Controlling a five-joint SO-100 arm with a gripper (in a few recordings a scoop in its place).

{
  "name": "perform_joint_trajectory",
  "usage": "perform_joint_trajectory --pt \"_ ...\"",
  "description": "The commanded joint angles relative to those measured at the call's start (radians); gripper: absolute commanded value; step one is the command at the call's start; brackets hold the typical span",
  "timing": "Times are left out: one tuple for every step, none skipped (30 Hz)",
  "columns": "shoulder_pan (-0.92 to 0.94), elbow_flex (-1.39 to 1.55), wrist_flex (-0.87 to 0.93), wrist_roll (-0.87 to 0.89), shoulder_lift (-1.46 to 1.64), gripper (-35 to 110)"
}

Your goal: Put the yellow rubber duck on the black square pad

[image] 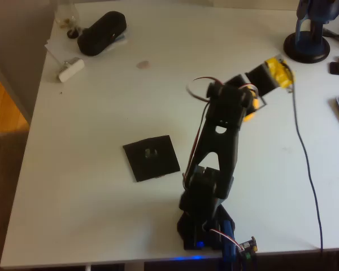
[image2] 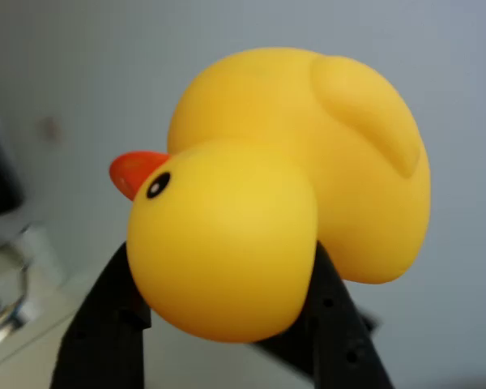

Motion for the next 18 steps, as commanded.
perform_joint_trajectory --pt "-0.140 -0.003 0.020 0.160 0.067 10" --pt "-0.172 -0.003 0.021 0.207 0.067 10" --pt "-0.199 0.003 0.021 0.253 0.067 10" --pt "-0.222 0.008 0.023 0.295 0.066 10" --pt "-0.242 0.011 0.035 0.333 0.063 10" --pt "-0.262 0.011 0.058 0.367 0.058 10" --pt "-0.282 0.011 0.092 0.393 0.057 10" --pt "-0.307 0.011 0.132 0.413 0.057 10" --pt "-0.337 0.011 0.173 0.426 0.060 10" --pt "-0.373 0.011 0.213 0.437 0.064 10" --pt "-0.410 0.009 0.253 0.443 0.066 10" --pt "-0.448 0.009 0.288 0.445 0.066 10" --pt "-0.489 0.009 0.319 0.445 0.066 10" --pt "-0.531 0.009 0.347 0.446 0.067 10" --pt "-0.574 0.009 0.370 0.446 0.067 10" --pt "-0.617 0.009 0.385 0.446 0.067 10" --pt "-0.657 0.009 0.394 0.446 0.066 10" --pt "-0.693 0.011 0.397 0.446 0.060 10"
